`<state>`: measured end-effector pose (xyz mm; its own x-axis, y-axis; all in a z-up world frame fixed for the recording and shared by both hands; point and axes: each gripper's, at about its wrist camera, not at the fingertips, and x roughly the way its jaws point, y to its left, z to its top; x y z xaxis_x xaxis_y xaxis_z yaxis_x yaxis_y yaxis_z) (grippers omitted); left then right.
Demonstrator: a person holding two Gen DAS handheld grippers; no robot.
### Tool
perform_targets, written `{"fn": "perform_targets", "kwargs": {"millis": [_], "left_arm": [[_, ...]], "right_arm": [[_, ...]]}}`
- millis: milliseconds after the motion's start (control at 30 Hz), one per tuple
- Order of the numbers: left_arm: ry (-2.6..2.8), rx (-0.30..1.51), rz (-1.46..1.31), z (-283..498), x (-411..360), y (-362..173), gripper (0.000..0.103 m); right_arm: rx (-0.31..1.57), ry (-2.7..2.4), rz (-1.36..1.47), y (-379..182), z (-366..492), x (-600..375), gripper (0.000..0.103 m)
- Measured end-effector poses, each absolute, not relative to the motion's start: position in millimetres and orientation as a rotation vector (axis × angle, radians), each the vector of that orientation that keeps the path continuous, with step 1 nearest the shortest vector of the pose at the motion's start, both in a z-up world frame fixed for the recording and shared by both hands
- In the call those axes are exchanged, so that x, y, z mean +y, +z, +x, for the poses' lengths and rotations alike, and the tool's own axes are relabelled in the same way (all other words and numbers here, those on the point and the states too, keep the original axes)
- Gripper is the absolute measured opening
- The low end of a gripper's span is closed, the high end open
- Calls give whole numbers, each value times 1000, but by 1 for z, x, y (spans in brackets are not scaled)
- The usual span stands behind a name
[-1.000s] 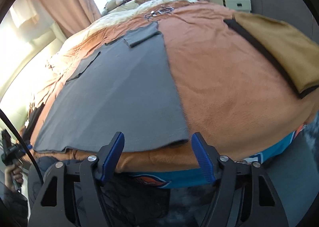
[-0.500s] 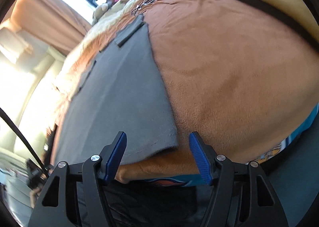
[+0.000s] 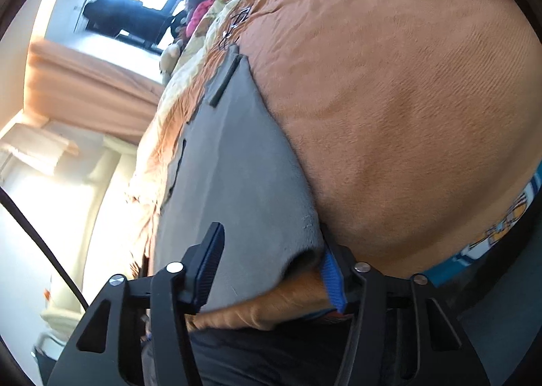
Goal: Fold small clothes
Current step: 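Lower both grippers to the T-shirt hem and close them on it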
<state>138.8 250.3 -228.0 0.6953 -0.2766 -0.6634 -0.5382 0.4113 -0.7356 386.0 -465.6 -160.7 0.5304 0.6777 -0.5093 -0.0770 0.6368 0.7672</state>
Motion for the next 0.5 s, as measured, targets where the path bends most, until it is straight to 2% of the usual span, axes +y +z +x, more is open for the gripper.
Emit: {"fn": "perform_targets", "kwargs": {"millis": [200,267,333,500], "left_arm": [[227,777,-1243,136,247,-231,49],[239,772,-1243,135,246,-230,49],[246,768,-1242,135,244,-228,49],[259,760,-1250,144,241,-230,49]], "right_arm": [[904,452,787,-170,383,-441,38],[900,435,799,-170,381,-439,30],[893,427,820,-169,379,-441,19],[860,420,836,-163,371,-443,2]]}}
